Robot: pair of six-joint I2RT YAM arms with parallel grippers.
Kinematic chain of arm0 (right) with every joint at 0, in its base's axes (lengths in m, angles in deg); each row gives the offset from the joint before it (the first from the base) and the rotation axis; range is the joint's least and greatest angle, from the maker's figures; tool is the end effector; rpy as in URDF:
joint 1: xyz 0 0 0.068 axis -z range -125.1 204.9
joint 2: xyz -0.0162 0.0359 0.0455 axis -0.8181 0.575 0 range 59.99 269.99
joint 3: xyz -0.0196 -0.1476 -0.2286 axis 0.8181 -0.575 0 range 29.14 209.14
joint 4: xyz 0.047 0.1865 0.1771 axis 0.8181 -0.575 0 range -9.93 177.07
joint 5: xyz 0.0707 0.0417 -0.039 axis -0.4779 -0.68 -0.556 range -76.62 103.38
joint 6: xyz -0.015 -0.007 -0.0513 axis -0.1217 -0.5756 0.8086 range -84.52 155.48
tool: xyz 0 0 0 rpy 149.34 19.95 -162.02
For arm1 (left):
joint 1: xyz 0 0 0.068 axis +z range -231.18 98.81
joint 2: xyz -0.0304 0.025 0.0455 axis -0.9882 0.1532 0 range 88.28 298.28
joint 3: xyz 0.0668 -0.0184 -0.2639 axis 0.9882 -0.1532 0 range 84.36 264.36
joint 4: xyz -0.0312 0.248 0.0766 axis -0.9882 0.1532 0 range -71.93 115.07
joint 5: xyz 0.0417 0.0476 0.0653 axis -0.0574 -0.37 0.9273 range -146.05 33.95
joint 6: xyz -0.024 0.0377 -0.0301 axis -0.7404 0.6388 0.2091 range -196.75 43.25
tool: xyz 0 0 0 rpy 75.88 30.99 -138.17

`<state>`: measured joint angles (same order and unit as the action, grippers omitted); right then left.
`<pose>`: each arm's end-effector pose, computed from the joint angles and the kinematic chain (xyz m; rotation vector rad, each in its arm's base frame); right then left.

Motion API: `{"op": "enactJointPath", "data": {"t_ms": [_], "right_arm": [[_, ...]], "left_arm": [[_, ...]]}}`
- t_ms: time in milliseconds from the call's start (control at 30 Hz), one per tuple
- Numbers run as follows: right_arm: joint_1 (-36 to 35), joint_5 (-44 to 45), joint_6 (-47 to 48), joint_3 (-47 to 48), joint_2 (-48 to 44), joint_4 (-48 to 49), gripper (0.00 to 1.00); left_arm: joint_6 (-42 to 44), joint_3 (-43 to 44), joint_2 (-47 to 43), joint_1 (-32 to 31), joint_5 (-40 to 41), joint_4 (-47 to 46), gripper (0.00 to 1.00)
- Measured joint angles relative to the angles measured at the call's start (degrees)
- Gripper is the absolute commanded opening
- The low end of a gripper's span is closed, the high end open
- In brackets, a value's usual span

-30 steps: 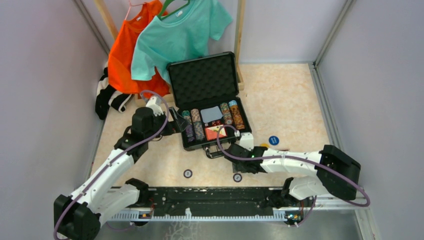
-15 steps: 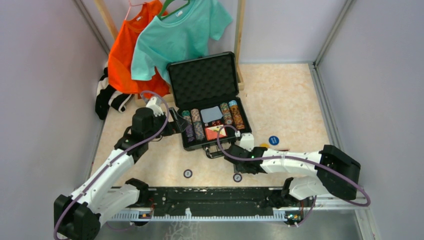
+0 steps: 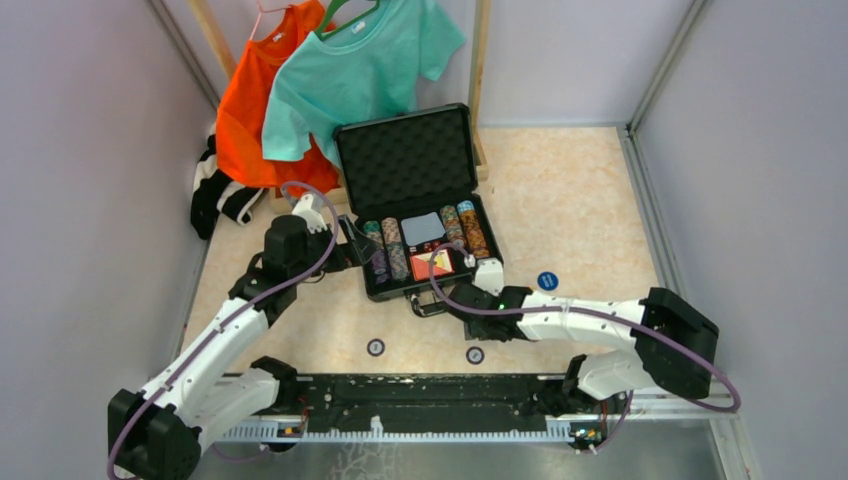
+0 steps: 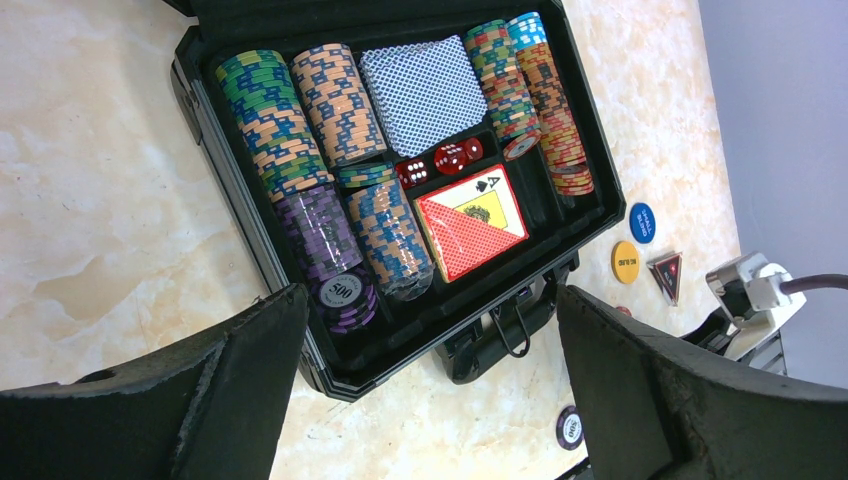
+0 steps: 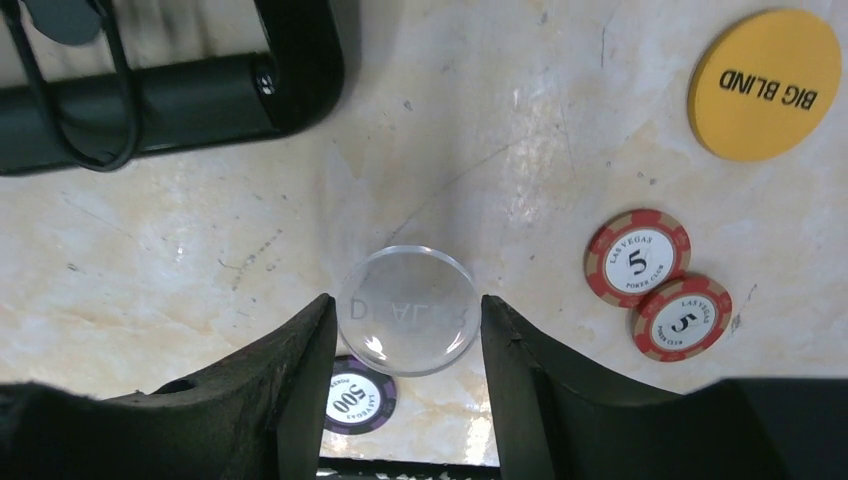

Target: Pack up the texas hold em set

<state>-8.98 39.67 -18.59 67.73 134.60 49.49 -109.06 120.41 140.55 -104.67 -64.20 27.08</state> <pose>0.1081 0.1846 0.1708 -0.1354 2.6027 0.0082 0.1899 -0.0881 0.2650 -0.0668 2.0893 -0.7512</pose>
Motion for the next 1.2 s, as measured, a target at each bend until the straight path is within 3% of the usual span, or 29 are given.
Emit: {"op": "enactJointPath", "data": {"t_ms": [433,1200], "right_arm": [[7.6,0.1,9.9,11.2,2.0,0.1,0.52],[21.0,-8.5,30.4,45.3,33.7,4.5,0.52]], "left_arm": [[0.0,0.0,0.0,0.0,0.0,0.0,0.99],[0.7,0.0,0.0,0.0,3.1,0.3,0.99]]}}
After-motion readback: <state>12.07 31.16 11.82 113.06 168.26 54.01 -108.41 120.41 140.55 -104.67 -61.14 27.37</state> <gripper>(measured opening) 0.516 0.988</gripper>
